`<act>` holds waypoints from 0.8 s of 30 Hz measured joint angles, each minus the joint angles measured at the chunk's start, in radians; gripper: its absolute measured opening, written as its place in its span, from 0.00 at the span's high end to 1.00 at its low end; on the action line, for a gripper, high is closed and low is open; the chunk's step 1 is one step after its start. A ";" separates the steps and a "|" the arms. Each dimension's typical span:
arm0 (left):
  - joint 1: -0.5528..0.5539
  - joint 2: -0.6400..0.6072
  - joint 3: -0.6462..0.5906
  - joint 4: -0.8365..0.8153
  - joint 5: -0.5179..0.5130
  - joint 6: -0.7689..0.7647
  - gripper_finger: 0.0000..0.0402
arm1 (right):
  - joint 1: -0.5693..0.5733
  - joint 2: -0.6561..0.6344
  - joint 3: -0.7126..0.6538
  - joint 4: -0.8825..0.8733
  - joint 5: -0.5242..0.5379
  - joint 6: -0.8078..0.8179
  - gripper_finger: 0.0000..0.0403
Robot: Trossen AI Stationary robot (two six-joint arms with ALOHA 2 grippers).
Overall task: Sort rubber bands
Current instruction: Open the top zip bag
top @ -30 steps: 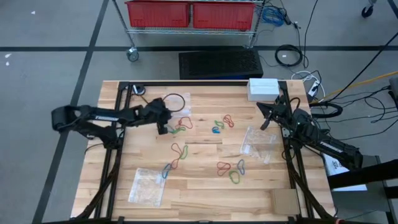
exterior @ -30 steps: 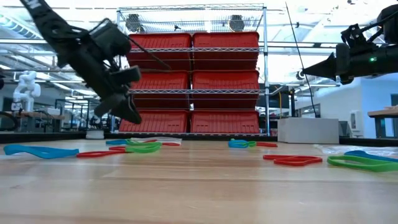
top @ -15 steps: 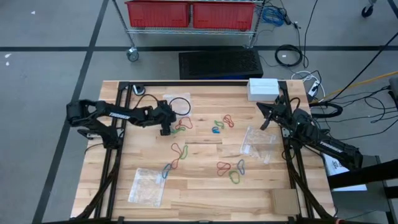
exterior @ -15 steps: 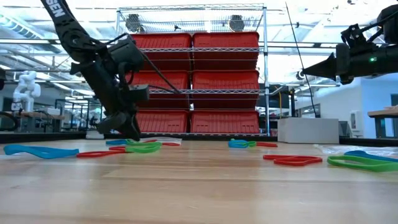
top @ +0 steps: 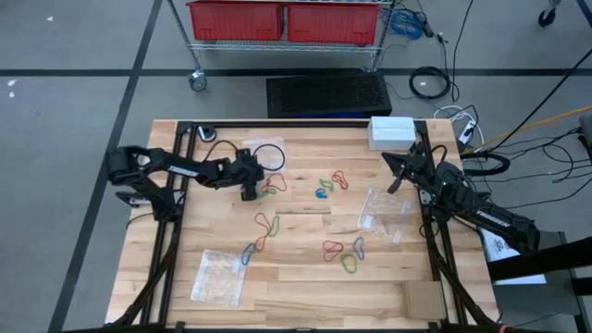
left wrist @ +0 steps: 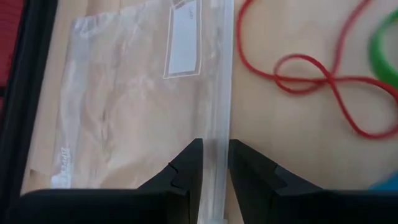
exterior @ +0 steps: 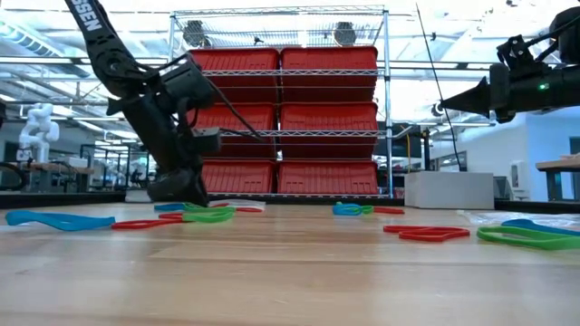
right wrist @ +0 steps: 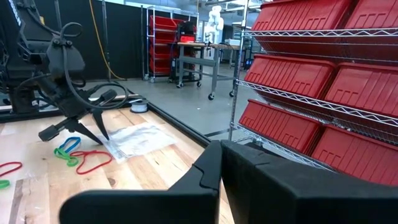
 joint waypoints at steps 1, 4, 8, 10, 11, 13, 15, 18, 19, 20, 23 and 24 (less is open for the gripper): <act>0.000 0.012 0.000 0.015 -0.012 0.000 0.79 | 0.000 0.000 0.000 0.000 0.000 0.000 1.00; -0.002 0.025 0.000 0.043 -0.036 0.004 0.85 | 0.000 0.000 0.000 0.000 0.000 0.000 1.00; -0.002 0.017 0.015 0.024 -0.036 0.008 0.98 | 0.000 0.000 0.000 0.000 0.000 0.000 1.00; -0.001 0.015 0.030 0.005 -0.039 0.008 0.98 | 0.000 0.000 0.000 0.000 0.000 0.000 1.00; -0.002 0.014 0.038 -0.001 -0.044 0.008 0.99 | 0.000 0.000 0.000 0.000 0.000 0.000 1.00; -0.007 0.009 0.057 -0.025 -0.050 0.007 0.99 | 0.000 0.000 0.000 0.000 0.000 0.000 1.00; -0.015 -0.003 0.077 -0.054 -0.063 0.008 0.99 | 0.000 0.000 0.000 0.000 0.000 0.000 1.00; -0.024 -0.029 0.101 -0.097 -0.068 0.007 0.99 | 0.000 0.000 0.000 0.000 0.000 0.000 1.00; -0.027 -0.040 0.114 -0.110 -0.068 0.003 0.99 | 0.000 0.000 0.000 0.000 0.000 0.000 1.00; -0.028 -0.054 0.129 -0.118 -0.068 0.000 0.99 | 0.000 0.000 0.000 0.000 0.000 0.000 1.00; -0.035 -0.091 0.156 -0.167 -0.067 -0.001 1.00 | 0.000 0.000 0.000 0.000 0.000 0.000 1.00; -0.038 -0.103 0.161 -0.180 -0.067 -0.001 1.00 | 0.000 0.000 0.000 0.000 0.000 0.000 1.00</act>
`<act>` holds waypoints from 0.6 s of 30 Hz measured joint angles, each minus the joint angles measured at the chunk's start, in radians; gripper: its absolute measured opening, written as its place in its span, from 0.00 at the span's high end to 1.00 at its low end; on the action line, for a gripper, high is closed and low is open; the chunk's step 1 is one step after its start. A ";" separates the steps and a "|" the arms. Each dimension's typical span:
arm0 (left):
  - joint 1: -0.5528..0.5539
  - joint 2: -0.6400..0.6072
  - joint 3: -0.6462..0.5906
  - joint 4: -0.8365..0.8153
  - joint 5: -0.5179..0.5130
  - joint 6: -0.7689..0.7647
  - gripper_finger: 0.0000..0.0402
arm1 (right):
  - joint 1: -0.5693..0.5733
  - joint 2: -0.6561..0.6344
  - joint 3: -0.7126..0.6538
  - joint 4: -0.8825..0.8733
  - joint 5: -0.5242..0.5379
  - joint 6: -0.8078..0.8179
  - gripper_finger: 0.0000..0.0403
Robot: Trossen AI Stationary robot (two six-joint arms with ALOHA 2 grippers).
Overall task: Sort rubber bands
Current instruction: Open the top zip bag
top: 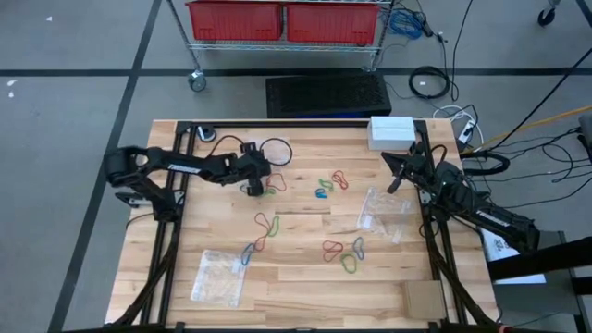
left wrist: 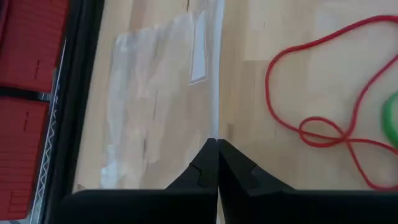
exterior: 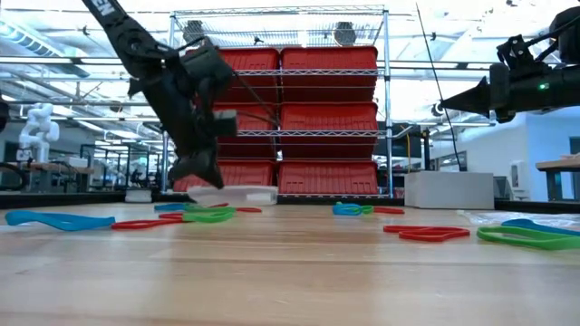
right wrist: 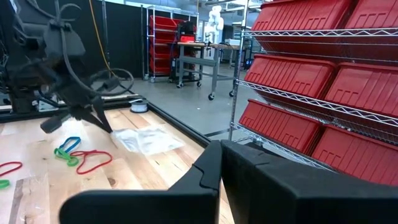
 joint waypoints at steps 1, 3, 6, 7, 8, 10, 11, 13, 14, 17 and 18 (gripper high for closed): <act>-0.003 -0.011 0.005 -0.005 0.000 0.000 1.00 | 0.000 0.000 0.000 0.000 0.000 0.000 1.00; -0.004 -0.040 0.017 -0.015 0.001 -0.006 1.00 | 0.000 0.000 0.000 0.000 0.000 0.000 1.00; -0.004 -0.072 0.041 -0.052 0.007 -0.026 1.00 | 0.000 0.000 0.000 0.000 0.000 0.000 1.00; -0.006 -0.082 0.046 -0.074 0.011 -0.027 1.00 | 0.000 0.000 0.000 0.000 0.000 0.000 1.00; -0.009 -0.090 0.056 -0.085 0.011 -0.027 1.00 | 0.000 0.000 0.000 0.000 0.000 0.000 1.00; -0.017 -0.111 0.074 -0.092 0.012 -0.027 1.00 | 0.000 0.000 0.000 0.000 0.000 0.000 1.00; -0.021 -0.120 0.079 -0.098 0.013 -0.028 1.00 | 0.000 0.000 0.000 0.000 0.000 0.000 1.00; -0.027 -0.134 0.087 -0.099 0.031 -0.034 1.00 | 0.000 0.000 0.000 0.000 0.000 0.000 1.00; -0.029 -0.139 0.090 -0.100 0.044 -0.040 1.00 | 0.000 0.000 0.000 0.000 0.000 0.000 1.00; -0.029 -0.158 0.099 -0.099 0.072 -0.053 1.00 | 0.000 0.000 0.000 0.000 0.000 0.000 1.00; -0.029 -0.162 0.101 -0.097 0.075 -0.053 1.00 | 0.000 0.000 0.000 0.000 0.000 0.000 1.00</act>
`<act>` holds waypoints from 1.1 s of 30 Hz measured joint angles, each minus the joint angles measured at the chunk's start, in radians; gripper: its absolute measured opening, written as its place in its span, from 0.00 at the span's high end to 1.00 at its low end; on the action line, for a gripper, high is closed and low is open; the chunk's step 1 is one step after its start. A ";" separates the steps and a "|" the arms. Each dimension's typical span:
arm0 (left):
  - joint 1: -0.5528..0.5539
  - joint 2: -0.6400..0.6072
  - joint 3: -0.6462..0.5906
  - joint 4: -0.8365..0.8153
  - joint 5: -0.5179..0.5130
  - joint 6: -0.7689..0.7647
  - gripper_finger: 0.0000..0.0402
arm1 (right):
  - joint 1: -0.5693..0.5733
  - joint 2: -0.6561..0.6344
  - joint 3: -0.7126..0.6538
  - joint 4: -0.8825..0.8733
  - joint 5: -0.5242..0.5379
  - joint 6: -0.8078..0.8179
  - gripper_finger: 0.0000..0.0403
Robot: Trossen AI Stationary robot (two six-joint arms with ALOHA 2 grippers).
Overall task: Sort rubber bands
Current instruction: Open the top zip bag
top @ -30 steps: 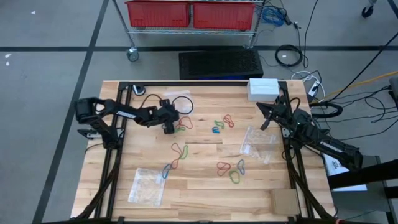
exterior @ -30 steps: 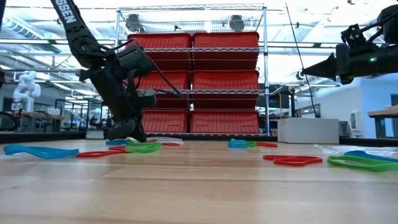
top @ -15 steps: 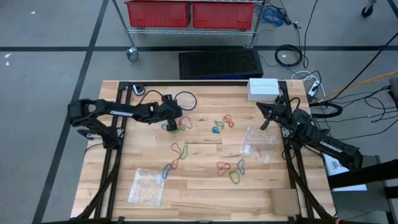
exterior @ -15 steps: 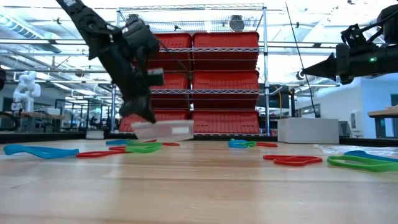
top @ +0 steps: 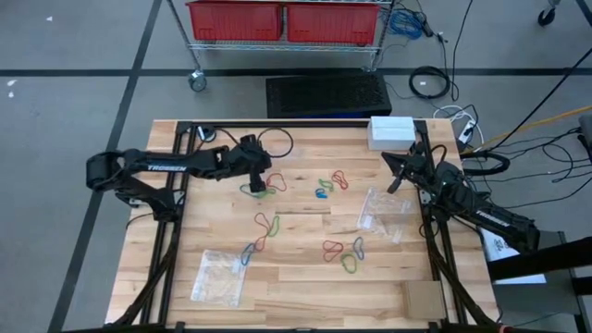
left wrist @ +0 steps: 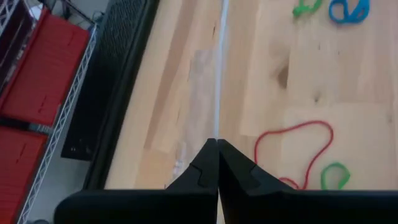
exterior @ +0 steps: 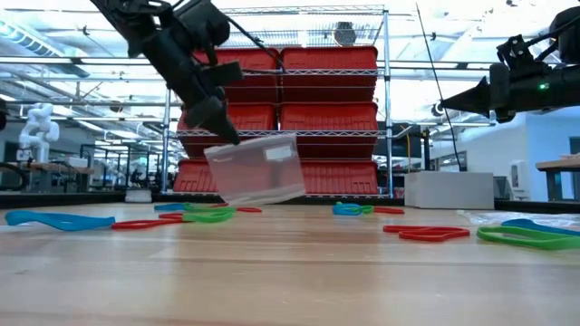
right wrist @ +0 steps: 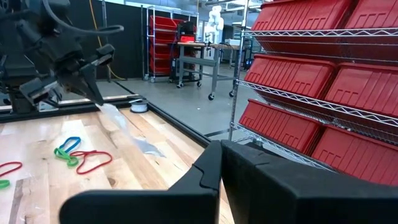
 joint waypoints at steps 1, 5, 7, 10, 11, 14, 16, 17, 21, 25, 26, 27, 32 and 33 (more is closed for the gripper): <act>0.000 -0.004 0.000 0.001 0.001 0.000 1.00 | 0.000 0.000 0.000 0.000 0.000 0.000 1.00; 0.000 -0.015 0.000 -0.001 0.001 -0.003 1.00 | 0.000 0.000 0.000 0.002 0.000 0.000 1.00; 0.001 -0.016 0.000 -0.001 0.002 -0.011 1.00 | 0.000 0.000 0.000 0.013 -0.003 0.000 1.00; 0.001 -0.016 0.000 -0.001 0.005 -0.025 1.00 | 0.000 0.000 0.000 0.076 -0.004 0.000 1.00; 0.001 -0.016 0.000 -0.001 0.012 -0.026 1.00 | 0.000 0.000 0.000 0.100 -0.004 0.000 1.00; 0.001 -0.016 0.000 -0.001 0.016 -0.026 1.00 | 0.000 0.000 0.000 0.162 -0.004 0.009 1.00; 0.001 -0.016 0.000 0.003 0.016 -0.026 1.00 | 0.000 0.000 0.000 0.200 -0.004 0.053 1.00; 0.001 -0.016 0.003 0.000 0.016 -0.026 1.00 | 0.000 0.000 0.000 0.210 -0.004 0.094 1.00; 0.000 -0.016 0.039 0.004 0.017 -0.026 1.00 | 0.001 0.024 0.000 0.210 -0.041 0.215 1.00; 0.000 -0.016 0.072 0.000 0.045 -0.025 1.00 | 0.001 0.086 0.000 0.255 -0.135 0.243 1.00; 0.000 -0.016 0.081 0.002 0.058 -0.025 1.00 | 0.001 0.106 0.000 0.274 -0.136 0.253 1.00; 0.000 -0.016 0.090 0.005 0.071 -0.025 1.00 | 0.001 0.128 0.000 0.290 -0.138 0.252 1.00; 0.000 -0.016 0.112 0.037 0.112 -0.017 1.00 | 0.008 0.254 0.000 0.384 -0.192 0.183 1.00; 0.001 -0.016 0.112 0.049 0.120 -0.017 1.00 | 0.014 0.281 0.004 0.401 -0.193 0.177 1.00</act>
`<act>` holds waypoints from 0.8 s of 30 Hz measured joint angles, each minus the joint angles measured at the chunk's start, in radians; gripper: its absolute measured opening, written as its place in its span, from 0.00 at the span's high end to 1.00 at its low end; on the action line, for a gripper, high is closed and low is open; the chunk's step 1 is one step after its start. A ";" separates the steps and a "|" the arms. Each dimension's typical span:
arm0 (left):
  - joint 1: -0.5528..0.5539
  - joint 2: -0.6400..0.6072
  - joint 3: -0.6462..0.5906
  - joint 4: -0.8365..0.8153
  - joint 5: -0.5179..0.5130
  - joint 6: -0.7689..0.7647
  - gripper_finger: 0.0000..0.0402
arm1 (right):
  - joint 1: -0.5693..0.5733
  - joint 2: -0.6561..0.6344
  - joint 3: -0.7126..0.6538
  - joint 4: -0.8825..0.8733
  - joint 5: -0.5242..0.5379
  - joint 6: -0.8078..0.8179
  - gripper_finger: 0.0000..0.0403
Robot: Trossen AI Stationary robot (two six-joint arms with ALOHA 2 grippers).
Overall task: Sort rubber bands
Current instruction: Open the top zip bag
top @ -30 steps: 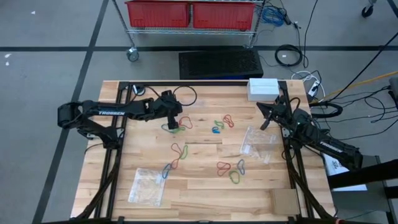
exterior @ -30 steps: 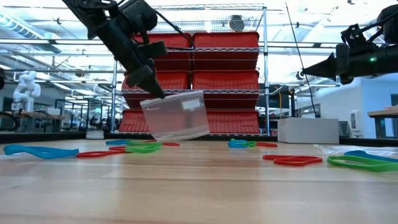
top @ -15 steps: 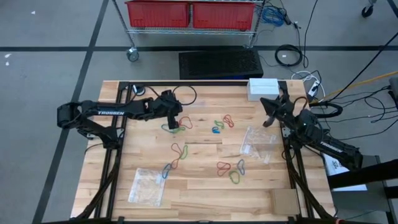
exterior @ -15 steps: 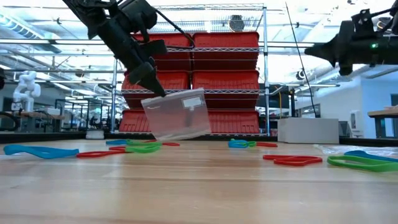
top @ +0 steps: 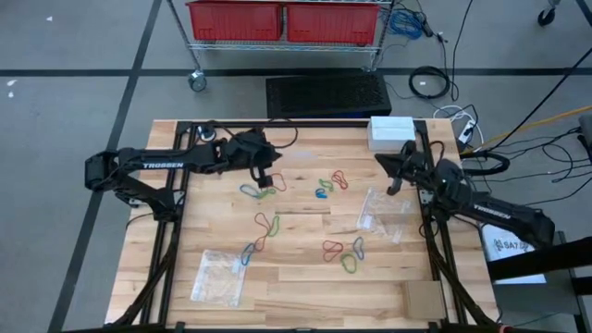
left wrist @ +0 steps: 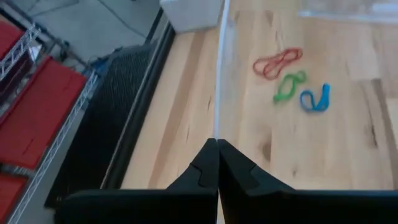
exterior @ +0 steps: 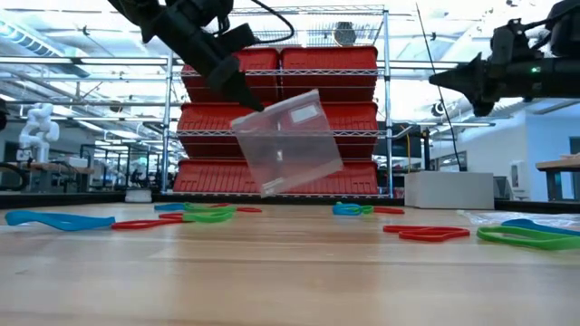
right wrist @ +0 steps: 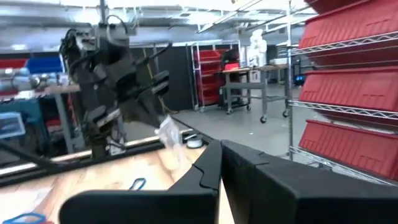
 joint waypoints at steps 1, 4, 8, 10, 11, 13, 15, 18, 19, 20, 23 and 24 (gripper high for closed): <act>0.000 0.000 0.001 0.007 0.011 0.000 1.00 | 0.009 0.032 0.009 0.014 -0.002 -0.005 1.00; 0.001 0.000 0.000 0.011 0.054 0.001 1.00 | 0.039 0.127 0.063 0.018 -0.014 -0.012 1.00; 0.000 0.000 0.000 0.013 0.060 0.002 1.00 | 0.072 0.290 0.185 -0.026 -0.014 -0.019 0.94; 0.000 0.000 0.000 0.013 0.060 0.013 1.00 | 0.082 0.389 0.260 -0.054 -0.014 -0.046 0.89; 0.000 0.000 0.000 0.013 0.060 0.020 1.00 | 0.085 0.438 0.297 -0.073 -0.014 -0.062 0.86; 0.000 0.000 0.000 0.014 0.060 0.025 1.00 | 0.089 0.549 0.382 -0.115 -0.016 -0.091 0.81; 0.000 0.000 0.000 0.014 0.060 0.026 1.00 | 0.097 0.656 0.466 -0.137 -0.025 -0.119 0.75; 0.000 0.000 0.000 0.015 0.059 0.028 1.00 | 0.111 0.805 0.579 -0.149 -0.083 -0.169 0.69; 0.000 0.000 0.000 0.015 0.059 0.028 1.00 | 0.115 0.848 0.613 -0.153 -0.098 -0.179 0.67; 0.000 0.000 0.000 0.016 0.059 0.028 1.00 | 0.118 0.887 0.646 -0.158 -0.103 -0.189 0.66; 0.000 0.000 0.000 0.016 0.060 0.029 1.00 | 0.119 0.985 0.731 -0.194 -0.103 -0.233 0.63; 0.000 0.000 0.000 0.016 0.063 0.028 1.00 | 0.118 1.013 0.755 -0.208 -0.104 -0.246 0.62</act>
